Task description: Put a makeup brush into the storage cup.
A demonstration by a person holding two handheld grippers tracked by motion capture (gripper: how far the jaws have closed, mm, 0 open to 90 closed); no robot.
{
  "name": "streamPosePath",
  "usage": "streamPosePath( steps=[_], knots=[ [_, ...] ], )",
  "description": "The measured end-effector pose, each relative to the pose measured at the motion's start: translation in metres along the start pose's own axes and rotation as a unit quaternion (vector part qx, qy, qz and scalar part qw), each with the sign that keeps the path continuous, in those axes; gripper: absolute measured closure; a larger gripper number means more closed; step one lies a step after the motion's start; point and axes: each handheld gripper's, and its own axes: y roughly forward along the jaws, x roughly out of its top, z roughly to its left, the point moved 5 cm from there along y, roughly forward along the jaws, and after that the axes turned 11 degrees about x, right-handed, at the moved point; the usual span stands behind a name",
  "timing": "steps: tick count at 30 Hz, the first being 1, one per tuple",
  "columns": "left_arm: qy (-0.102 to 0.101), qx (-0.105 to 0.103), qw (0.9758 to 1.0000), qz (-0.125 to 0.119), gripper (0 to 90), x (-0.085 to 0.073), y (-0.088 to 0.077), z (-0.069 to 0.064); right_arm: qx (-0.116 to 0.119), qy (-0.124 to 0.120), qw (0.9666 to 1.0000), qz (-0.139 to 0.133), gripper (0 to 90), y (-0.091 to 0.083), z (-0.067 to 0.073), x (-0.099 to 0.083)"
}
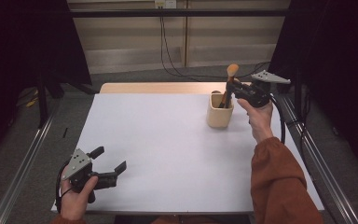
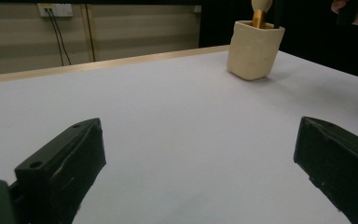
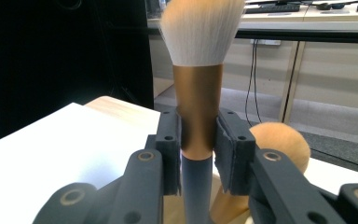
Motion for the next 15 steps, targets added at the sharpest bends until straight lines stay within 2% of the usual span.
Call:
streamPosePath(
  steps=[15],
  knots=[
    [-0.001, 0.0, 1.0, 0.0, 2.0, 0.0, 0.0, 0.0, 0.002, 0.008, 1.0, 0.003, 72.2, 0.003, -0.003, -0.019]
  ],
)
